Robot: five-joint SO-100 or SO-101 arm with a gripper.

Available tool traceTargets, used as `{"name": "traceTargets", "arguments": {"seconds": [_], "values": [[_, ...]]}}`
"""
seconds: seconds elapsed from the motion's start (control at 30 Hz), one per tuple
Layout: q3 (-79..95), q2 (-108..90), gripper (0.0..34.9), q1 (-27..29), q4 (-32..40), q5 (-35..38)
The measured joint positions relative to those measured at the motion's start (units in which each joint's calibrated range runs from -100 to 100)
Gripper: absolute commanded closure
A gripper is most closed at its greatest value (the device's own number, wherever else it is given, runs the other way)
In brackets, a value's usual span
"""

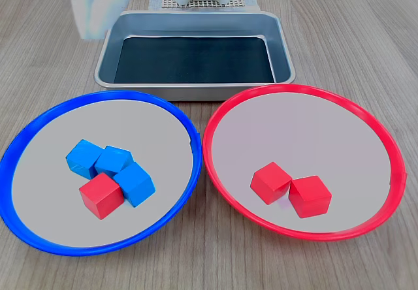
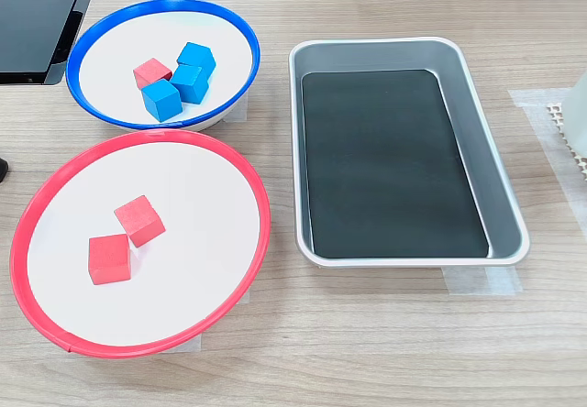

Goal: Relocate any red block in the blue dish to the red dish, correcting any misplacement.

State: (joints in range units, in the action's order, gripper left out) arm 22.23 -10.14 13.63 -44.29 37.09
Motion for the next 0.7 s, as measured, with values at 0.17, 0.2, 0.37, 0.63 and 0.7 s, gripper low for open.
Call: {"name": "traceTargets", "arguments": {"seconds": [0.17, 0.2, 0.37, 0.63, 0.7], "values": [[-9.4, 11.8, 28.1, 2.1, 0.5, 1.1], [-11.3, 13.9, 27.1, 2.3, 0.5, 1.1], [-22.9, 25.7, 22.7, 2.4, 0.5, 1.2], [-32.2, 35.5, 18.7, 2.4, 1.2, 1.4], [-33.7, 37.2, 18.5, 2.4, 1.5, 1.5]]}}
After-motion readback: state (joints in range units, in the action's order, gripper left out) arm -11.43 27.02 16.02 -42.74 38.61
